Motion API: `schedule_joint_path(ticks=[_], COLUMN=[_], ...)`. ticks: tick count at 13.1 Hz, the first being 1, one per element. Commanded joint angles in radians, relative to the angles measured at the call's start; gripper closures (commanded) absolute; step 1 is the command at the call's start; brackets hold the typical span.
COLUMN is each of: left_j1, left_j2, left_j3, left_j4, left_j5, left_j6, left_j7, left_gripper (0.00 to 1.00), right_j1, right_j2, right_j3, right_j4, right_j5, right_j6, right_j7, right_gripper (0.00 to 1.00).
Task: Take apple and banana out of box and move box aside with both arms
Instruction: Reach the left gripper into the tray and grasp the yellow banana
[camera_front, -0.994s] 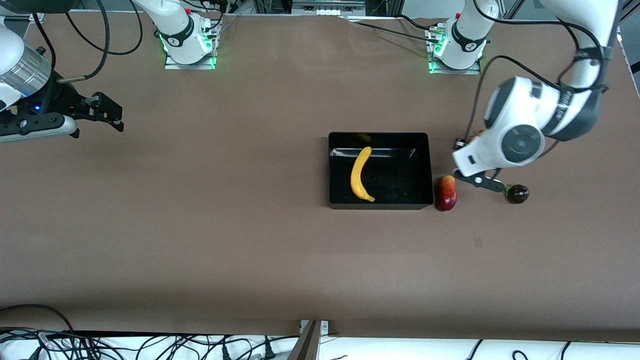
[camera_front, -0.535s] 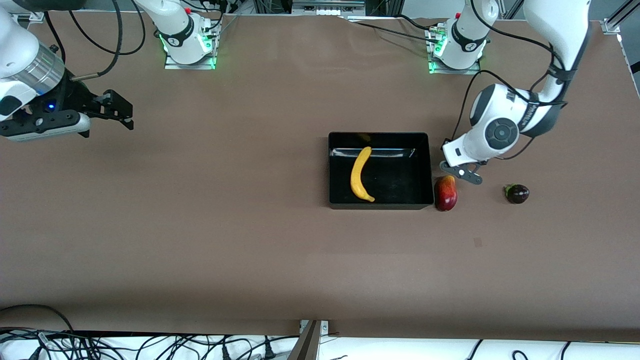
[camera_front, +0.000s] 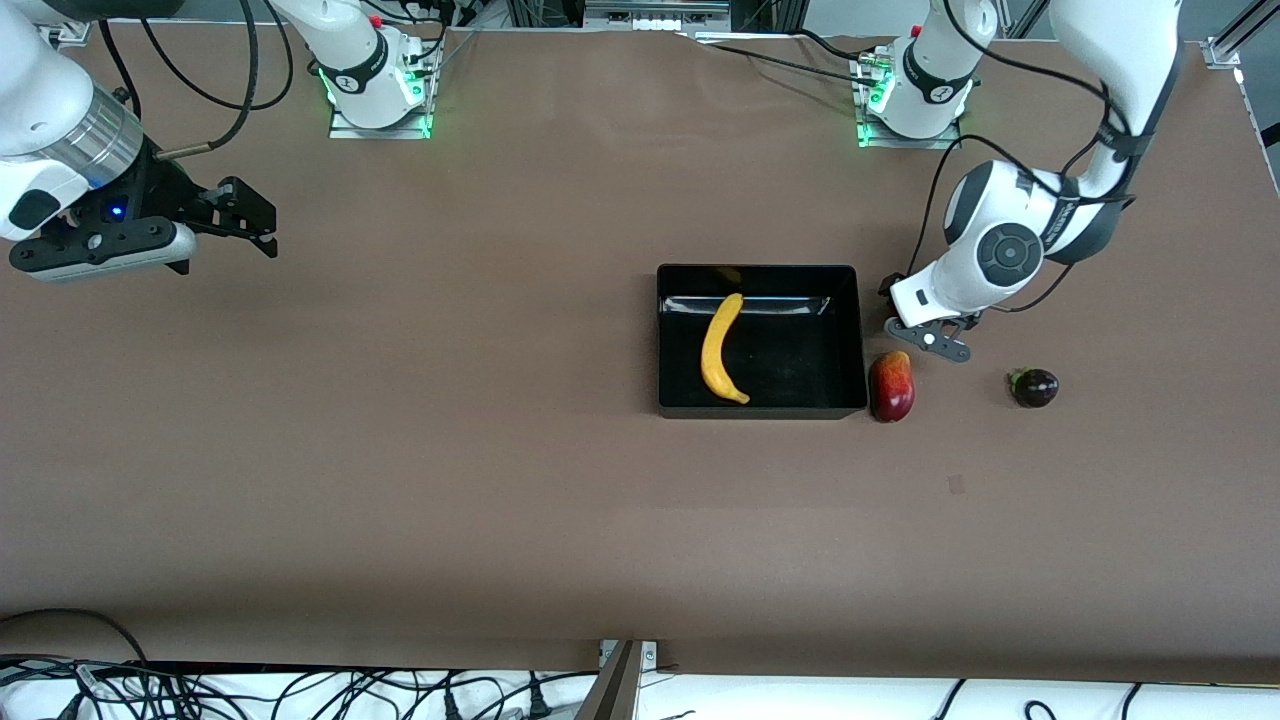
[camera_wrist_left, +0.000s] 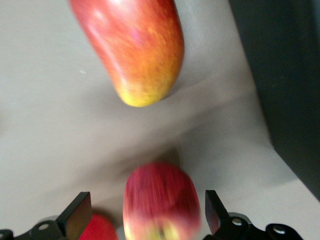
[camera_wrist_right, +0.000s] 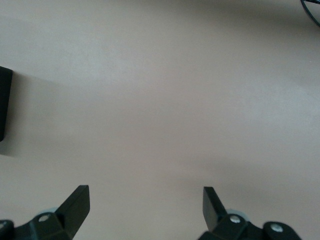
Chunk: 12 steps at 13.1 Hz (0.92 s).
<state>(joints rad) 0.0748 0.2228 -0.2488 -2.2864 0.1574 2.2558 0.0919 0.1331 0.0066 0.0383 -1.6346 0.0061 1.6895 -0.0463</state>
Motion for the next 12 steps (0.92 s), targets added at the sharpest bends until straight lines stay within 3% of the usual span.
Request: schedule_joint_path(ticks=[1, 4, 7, 10, 12], left_j1=[-0.007, -0.03, -0.175, -0.291, -0.331], left_j2=[-0.066, 0.021, 0.177, 0.298, 0.372], left_j3=[-0.072, -0.11, -0.115, -0.109, -0.109], left_j4=[0.196, 0.414, 0.58, 0.593, 0.591], left_j5=[-0.01, -0.194, -0.194, -0.19, -0.104], left_j6=[-0.293, -0.427, -0.401, -0.218, -0.132], left_j7=[-0.128, -0.294, -0.556, -0.714, -0.742], left_gripper=[0.0, 0.0, 0.0, 0.0, 0.0], right_j1=[0.003, 0.003, 0.003, 0.003, 0.003], right_j2=[-0.002, -0.002, -0.002, -0.002, -0.002], right_j3=[-0.005, -0.005, -0.005, -0.005, -0.005], right_j4=[0.01, 0.01, 0.01, 0.01, 0.01], right_j5=[-0.008, -0.008, -0.008, -0.008, -0.008], right_j6=[-0.005, -0.004, -0.005, -0.005, -0.005], right_j7=[0.003, 0.003, 0.003, 0.003, 0.003], right_gripper=[0.0, 0.0, 0.0, 0.0, 0.0])
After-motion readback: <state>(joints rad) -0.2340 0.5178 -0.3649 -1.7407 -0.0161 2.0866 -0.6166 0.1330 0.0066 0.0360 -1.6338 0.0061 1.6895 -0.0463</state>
